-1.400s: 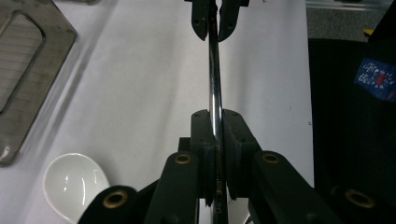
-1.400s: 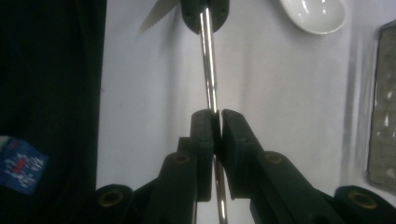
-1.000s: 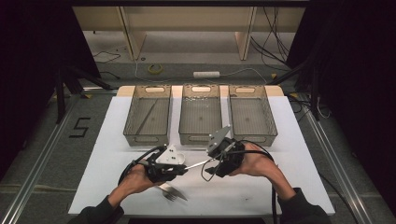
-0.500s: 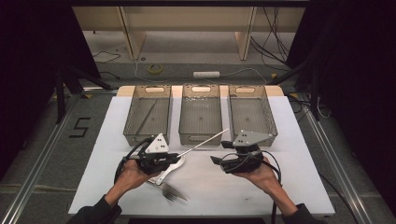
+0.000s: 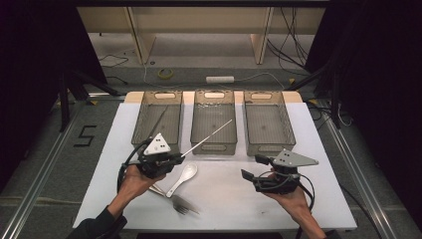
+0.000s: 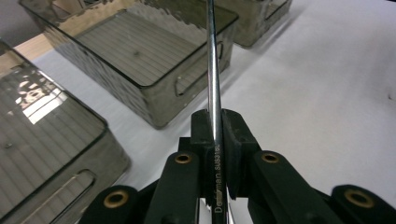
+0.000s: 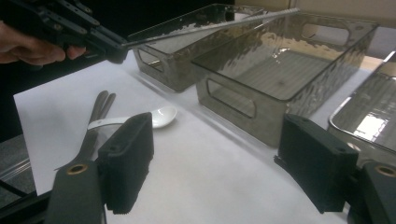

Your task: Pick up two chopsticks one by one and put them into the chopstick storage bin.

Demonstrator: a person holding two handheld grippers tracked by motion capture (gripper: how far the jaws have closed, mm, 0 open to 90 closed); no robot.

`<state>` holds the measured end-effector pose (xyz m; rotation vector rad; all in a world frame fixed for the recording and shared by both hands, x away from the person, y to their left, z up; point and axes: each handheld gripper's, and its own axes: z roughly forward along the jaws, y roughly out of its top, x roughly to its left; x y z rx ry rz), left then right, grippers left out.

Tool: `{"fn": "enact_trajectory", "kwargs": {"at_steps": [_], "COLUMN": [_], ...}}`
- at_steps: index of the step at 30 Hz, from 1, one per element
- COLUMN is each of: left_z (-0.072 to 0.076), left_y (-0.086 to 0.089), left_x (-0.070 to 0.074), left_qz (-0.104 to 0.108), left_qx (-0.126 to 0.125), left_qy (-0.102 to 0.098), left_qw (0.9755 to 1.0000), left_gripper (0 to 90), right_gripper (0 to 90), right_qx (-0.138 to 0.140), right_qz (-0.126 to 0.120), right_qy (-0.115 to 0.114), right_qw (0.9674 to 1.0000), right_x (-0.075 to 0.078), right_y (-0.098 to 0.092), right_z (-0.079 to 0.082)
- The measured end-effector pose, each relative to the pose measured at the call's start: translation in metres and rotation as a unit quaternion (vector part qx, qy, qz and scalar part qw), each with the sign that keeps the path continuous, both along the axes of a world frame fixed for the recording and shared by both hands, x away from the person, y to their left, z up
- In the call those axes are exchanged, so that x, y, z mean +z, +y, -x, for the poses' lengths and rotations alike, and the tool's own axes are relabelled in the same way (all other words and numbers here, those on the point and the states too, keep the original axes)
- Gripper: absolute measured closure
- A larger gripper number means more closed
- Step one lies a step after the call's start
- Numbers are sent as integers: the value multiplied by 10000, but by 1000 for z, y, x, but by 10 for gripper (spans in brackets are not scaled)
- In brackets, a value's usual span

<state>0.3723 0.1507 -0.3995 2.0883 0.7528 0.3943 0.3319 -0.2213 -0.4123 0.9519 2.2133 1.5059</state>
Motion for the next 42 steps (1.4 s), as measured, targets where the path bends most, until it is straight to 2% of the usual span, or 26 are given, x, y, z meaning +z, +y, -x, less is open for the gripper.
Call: {"fn": "enact_trajectory", "kwargs": {"at_steps": [3, 8, 13, 15, 17, 20, 22, 27, 34, 42], "left_z": [-8, -23, -39, -44, -51, -58, -61, -70, -82, -93], "left_y": [7, 22, 33, 37, 43, 49, 51, 59, 69, 71], "left_x": [1, 3, 3, 2, 0, -2, -3, -6, -13, -18], "left_qz": [36, 156, 202, 103, 174, 174, 148, 111, 110, 75], "left_qx": [206, 635, 1096, 1204, 1369, 1556, 1623, 1884, 2178, 2336], "left_qy": [-10, -23, -44, -140, -99, -68, -75, -71, 54, 194], "left_qw": [9998, 9979, 9938, 9926, 9904, 9876, 9866, 9820, 9759, 9721], "left_gripper": [836, 836, 836, 836, 836, 836, 836, 836, 835, 835], "right_gripper": [277, 271, 270, 270, 270, 270, 270, 268, 263, 262], "right_qx": [-48, -109, -160, -169, -183, -173, -163, -107, -80, -64], "right_qz": [-4, -26, -9, -24, -24, 7, 26, 18, 36, 47], "right_qy": [31, 49, 22, 21, 14, 27, 51, 75, 33, 59], "right_qw": [10000, 9999, 9999, 9999, 9998, 9998, 9999, 9999, 10000, 10000], "right_x": [-2, -7, -10, -10, -11, -12, -12, -12, -11, -12], "right_y": [-5, -7, -9, -10, -11, -11, -10, -9, -7, -6], "right_z": [3, 10, 15, 16, 17, 17, 17, 18, 20, 20]}}
